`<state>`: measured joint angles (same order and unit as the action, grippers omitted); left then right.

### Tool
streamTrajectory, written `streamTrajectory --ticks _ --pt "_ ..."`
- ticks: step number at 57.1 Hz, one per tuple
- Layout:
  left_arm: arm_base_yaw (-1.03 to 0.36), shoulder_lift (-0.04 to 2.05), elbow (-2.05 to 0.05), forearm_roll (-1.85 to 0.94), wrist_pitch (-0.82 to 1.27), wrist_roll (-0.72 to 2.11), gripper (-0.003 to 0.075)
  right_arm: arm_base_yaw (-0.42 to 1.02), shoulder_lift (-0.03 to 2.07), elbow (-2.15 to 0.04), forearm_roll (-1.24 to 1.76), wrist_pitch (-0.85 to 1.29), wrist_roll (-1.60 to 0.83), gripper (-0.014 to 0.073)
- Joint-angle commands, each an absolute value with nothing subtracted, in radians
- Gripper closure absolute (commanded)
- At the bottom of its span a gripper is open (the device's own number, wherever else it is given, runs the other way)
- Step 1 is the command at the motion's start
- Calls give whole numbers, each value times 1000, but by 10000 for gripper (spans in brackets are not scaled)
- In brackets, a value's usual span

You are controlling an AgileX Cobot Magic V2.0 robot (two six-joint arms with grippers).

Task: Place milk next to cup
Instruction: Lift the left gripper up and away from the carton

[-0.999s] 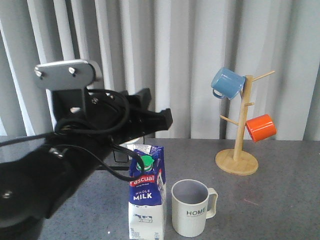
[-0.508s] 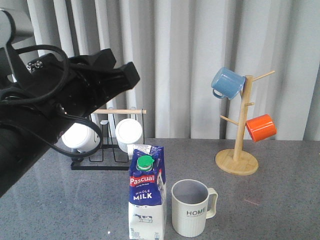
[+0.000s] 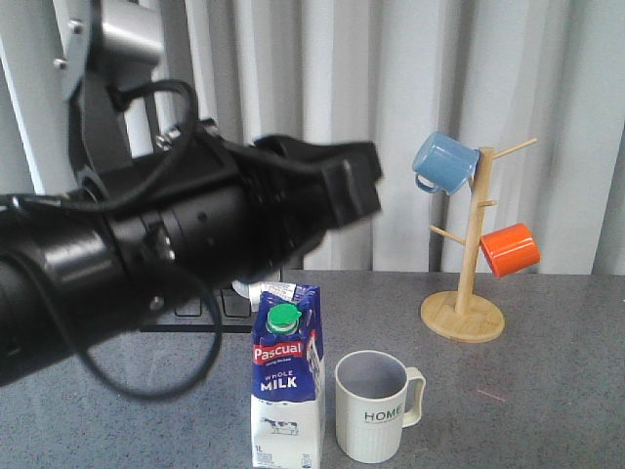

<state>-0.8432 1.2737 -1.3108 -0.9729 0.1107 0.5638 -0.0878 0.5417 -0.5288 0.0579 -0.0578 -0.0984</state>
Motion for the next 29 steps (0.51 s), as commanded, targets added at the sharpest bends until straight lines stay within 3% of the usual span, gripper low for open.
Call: streamTrajectory --ticks 1,17,29 --pt "-851 1232 -1340 -901 147 515 727 -94 544 -558 49 -133 -100 597" --pt "-851 1149 -1338 -187 259 9 727 -94 544 -558 49 -133 -100 597" --pt "-741 992 -1174 -123 214 -48 727 -94 544 -558 49 -133 -100 597"
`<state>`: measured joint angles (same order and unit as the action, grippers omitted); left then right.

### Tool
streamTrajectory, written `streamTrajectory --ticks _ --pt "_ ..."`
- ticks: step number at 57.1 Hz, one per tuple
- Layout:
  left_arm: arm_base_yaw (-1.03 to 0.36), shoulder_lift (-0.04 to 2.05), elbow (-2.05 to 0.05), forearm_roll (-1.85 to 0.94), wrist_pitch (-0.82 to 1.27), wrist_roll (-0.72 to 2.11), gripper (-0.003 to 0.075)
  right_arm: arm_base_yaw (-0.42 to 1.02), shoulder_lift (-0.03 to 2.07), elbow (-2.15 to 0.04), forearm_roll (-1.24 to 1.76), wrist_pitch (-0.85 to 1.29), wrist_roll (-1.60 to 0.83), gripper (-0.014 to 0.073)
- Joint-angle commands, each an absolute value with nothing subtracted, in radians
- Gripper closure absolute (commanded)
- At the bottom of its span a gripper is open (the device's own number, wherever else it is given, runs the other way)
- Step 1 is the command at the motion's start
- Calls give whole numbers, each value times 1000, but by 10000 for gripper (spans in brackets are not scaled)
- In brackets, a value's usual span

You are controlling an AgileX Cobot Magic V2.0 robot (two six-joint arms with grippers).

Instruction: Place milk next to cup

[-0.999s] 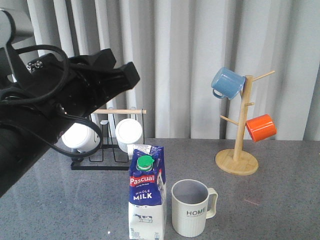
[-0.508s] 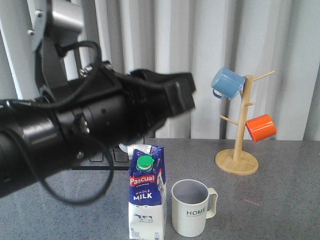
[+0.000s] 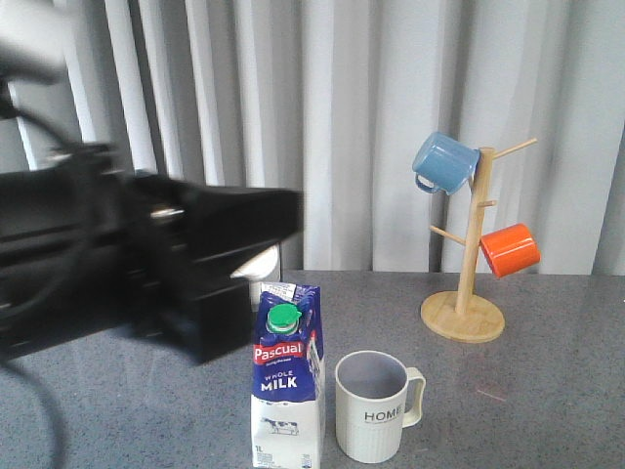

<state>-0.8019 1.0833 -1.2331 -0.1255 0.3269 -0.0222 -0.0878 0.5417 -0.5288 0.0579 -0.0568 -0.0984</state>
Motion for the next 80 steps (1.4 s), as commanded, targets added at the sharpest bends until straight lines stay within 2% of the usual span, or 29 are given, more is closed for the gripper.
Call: streamTrajectory --ticks 1,17,30,43,56,80 --pt "-726 977 -1150 -129 198 -47 727 -94 544 -558 49 -133 -100 597" --pt "-418 607 -563 -199 -139 -38 727 -94 544 -558 49 -133 -100 597" --pt "-181 349 -241 -166 -163 -38 727 -94 544 -558 49 -133 -100 597" --pt "-32 151 -98 -116 -133 -41 727 -94 544 -558 49 -133 -100 597" --pt "19 -22 4 -63 -69 -47 727 -94 544 -558 49 -133 -100 597" --pt "28 -26 4 -15 -18 -48 727 -94 544 -558 49 -133 -100 597"
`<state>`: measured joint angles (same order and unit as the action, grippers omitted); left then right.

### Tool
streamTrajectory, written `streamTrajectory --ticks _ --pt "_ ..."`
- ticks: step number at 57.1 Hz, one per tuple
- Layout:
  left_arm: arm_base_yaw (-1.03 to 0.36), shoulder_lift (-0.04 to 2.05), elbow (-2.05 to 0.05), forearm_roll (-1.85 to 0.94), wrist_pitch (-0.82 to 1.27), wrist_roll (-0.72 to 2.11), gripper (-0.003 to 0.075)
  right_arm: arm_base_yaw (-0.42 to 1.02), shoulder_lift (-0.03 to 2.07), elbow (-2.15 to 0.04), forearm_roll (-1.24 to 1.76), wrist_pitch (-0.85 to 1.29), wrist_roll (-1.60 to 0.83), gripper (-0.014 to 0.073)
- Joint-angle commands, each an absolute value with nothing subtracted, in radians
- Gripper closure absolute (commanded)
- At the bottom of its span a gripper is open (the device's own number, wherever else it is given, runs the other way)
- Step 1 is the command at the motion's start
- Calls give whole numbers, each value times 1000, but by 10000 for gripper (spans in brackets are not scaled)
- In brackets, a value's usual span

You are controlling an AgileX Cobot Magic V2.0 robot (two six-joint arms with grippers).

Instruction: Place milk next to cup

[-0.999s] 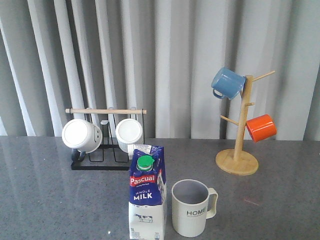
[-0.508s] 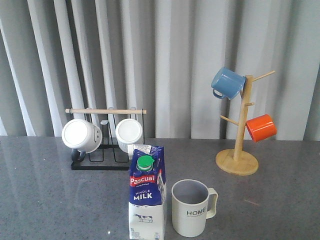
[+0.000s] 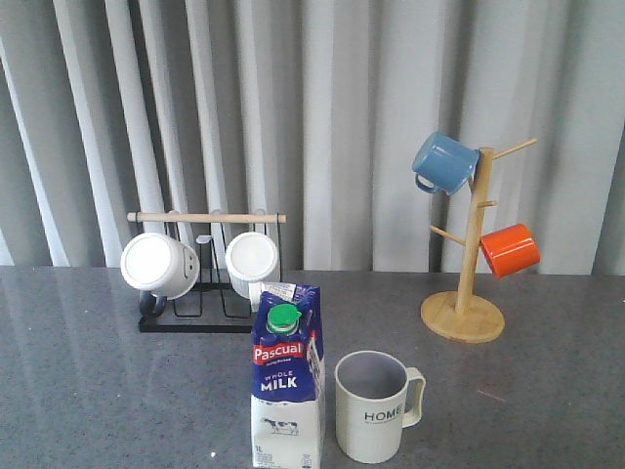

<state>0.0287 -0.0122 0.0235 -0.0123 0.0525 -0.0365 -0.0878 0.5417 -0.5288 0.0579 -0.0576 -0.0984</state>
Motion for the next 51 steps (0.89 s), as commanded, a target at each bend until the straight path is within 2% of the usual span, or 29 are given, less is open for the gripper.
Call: streamTrajectory --ticks 1,51 --pt "28 -26 4 -15 -18 -48 727 -94 544 -558 49 -133 -100 597" --pt "28 -24 2 -14 -8 -48 727 -94 544 -558 49 -133 -100 597"
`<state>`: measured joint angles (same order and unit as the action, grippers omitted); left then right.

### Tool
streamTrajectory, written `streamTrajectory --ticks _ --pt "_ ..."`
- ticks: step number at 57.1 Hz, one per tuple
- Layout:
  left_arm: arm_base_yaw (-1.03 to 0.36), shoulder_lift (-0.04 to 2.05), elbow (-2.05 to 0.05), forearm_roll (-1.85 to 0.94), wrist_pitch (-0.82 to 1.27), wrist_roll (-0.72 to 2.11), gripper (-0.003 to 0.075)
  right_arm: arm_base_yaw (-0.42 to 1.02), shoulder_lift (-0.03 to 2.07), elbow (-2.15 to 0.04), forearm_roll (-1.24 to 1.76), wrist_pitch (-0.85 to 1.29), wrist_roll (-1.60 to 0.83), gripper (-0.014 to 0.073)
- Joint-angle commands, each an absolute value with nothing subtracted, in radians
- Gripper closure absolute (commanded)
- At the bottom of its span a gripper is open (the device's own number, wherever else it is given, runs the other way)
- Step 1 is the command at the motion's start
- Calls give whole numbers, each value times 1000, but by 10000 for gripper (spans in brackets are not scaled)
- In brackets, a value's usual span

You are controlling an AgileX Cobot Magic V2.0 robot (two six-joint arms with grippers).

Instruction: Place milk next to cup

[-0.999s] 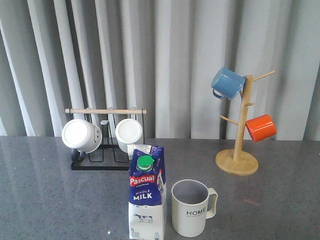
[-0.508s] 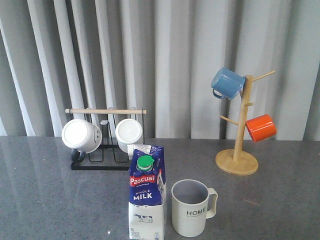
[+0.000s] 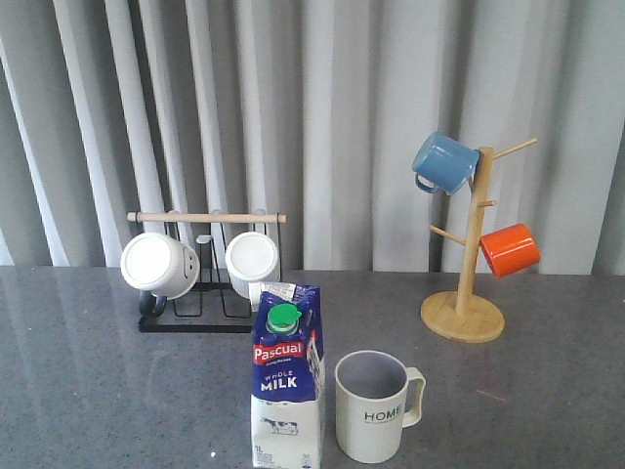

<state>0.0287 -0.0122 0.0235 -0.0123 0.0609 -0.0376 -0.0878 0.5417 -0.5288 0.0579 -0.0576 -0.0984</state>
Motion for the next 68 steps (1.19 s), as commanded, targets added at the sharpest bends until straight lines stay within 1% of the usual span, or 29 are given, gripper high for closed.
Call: streamTrajectory --ticks 1,13,17,28,37,52,55,59,68 --pt "28 -24 2 -14 -8 -48 727 -94 544 -558 49 -133 -100 597" --pt "28 -24 2 -14 -8 -48 727 -95 544 -558 49 -133 -106 597" --pt "28 -24 2 -14 -8 -48 727 -95 524 -525 49 -133 -106 597" --pt "28 -24 2 -14 -8 -48 727 -95 357 -299 48 -164 -111 597" --pt "28 -24 2 -14 -8 -48 727 -95 206 -124 49 -108 -111 597" --pt "28 -24 2 -14 -8 -48 727 -95 27 40 49 -103 -103 597" --pt "28 -24 2 -14 -8 -48 727 -95 2 38 48 -37 -103 597" --pt "28 -24 2 -14 -8 -48 727 -95 -19 38 48 -8 -106 597" --pt "28 -24 2 -14 -8 -48 727 -95 -26 38 47 -15 -106 597"
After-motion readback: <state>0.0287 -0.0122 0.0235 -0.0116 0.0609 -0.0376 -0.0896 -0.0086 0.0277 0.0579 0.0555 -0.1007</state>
